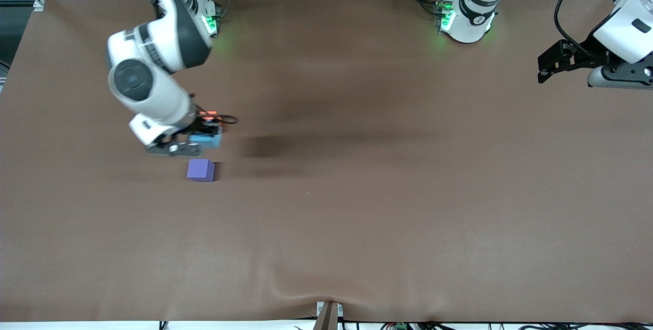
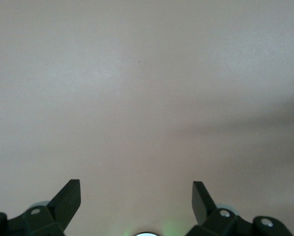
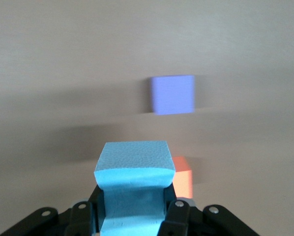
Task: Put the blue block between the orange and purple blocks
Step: 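Carry the blue cube with the right gripper between orange and purple cubes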
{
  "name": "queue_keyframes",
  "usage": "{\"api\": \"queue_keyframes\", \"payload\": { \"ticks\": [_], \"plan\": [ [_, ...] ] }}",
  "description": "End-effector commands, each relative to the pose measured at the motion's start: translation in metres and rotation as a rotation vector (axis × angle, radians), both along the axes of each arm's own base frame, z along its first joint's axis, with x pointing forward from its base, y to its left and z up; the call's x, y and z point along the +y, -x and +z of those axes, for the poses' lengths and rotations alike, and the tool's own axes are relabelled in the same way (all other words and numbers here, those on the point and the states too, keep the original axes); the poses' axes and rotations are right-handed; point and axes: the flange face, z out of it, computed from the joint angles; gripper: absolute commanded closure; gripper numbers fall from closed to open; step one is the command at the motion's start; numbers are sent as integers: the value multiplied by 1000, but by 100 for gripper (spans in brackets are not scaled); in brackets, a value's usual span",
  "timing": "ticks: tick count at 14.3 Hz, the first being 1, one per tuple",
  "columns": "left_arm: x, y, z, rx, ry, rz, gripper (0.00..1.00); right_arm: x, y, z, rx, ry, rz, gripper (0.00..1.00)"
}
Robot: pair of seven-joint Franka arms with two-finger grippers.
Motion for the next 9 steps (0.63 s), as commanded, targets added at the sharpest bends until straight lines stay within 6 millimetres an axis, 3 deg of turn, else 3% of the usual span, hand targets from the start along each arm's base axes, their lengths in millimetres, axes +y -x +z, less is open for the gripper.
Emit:
{"api": "queue_keyframes", "payload": {
  "ticks": [1, 3, 6, 9],
  "plan": [
    [2, 3, 7, -12, 13, 3, 0, -21, 21, -32, -9, -5, -2, 100],
    [4, 5, 10, -16, 11, 5, 0, -39, 24, -57, -51, -24, -32, 100],
    [10, 4, 9, -14, 11, 15, 0, -57, 20, -67, -55, -30, -32, 100],
    [10, 3, 7, -13, 13, 15, 0, -54, 20, -87, -59, -39, -3, 100]
  ]
}}
